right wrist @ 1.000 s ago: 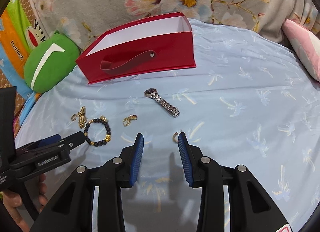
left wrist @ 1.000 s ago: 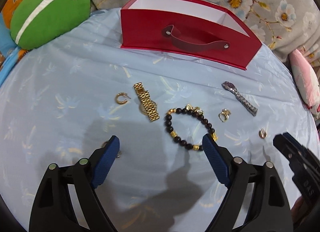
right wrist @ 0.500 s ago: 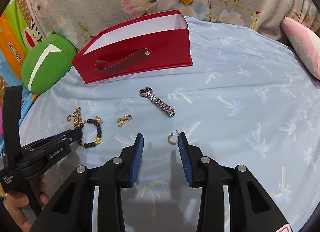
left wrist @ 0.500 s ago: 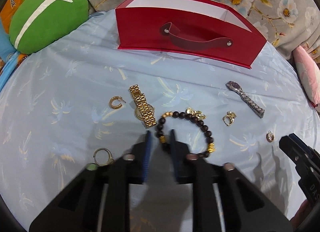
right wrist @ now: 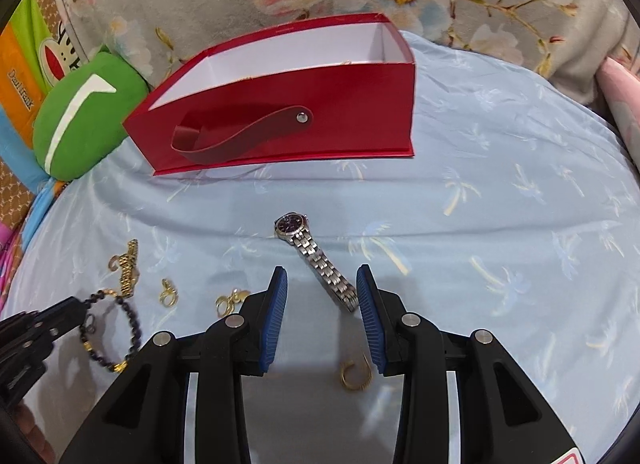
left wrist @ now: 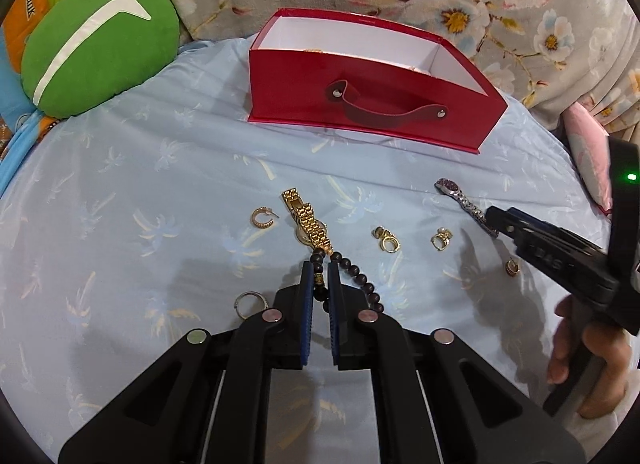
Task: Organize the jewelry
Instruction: 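Grasp the black bead bracelet with the left gripper while the right gripper grasps the silver watch, then lift and carry the bead bracelet and silver watch into the red box, then open the left gripper in the box while the right gripper releases the watch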
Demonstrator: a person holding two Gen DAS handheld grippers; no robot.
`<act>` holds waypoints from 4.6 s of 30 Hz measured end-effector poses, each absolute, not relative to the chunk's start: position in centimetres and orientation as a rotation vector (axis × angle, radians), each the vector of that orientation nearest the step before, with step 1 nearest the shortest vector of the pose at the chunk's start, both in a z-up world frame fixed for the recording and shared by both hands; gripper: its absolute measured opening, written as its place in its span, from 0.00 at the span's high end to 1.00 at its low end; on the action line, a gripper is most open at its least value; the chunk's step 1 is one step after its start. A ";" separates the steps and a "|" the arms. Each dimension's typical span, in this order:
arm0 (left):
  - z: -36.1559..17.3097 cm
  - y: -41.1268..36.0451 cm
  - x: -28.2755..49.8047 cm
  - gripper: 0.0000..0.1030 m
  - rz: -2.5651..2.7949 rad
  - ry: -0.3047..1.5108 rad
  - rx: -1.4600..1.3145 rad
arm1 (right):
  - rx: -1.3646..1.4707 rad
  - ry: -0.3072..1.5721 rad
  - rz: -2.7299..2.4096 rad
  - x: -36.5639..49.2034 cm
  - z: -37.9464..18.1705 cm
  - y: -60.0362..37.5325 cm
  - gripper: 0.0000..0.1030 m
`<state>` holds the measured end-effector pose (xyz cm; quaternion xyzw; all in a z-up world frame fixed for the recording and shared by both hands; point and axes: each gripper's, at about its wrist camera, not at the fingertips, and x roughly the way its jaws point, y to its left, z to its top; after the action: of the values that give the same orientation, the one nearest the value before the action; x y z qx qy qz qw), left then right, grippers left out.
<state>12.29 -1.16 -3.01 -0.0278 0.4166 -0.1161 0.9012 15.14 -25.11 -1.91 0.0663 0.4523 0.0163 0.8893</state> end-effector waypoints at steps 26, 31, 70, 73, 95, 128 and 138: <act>-1.4 -1.3 11.8 0.95 -0.244 0.826 -0.043 | 0.198 0.888 0.077 13.5 1.1 -24.5 0.91; 0.3 -1.2 11.2 1.00 -0.251 0.789 -0.041 | 0.201 0.850 0.083 12.3 3.5 -24.7 0.91; -4.8 -0.5 10.9 0.94 -0.291 0.866 -0.055 | 0.230 0.860 0.104 9.8 3.1 -23.9 0.91; -3.8 -0.3 10.4 0.95 -0.310 0.849 -0.072 | 0.231 0.852 0.107 9.7 3.5 -23.8 0.91; 9.3 -0.6 17.5 0.95 -0.331 0.604 -0.066 | 0.179 0.731 0.176 17.5 11.4 -23.7 0.91; 4.0 -7.8 45.4 0.94 -0.222 0.806 0.055 | 0.144 1.021 0.077 41.9 1.6 -26.7 0.90; 1.8 -7.1 45.9 0.87 -0.201 0.855 0.018 | 0.171 1.015 0.065 41.7 0.8 -27.5 0.89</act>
<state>45.89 -7.09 1.85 0.0089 0.4141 -0.0972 0.9050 41.74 -27.49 0.82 0.0818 0.4854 0.0312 0.8699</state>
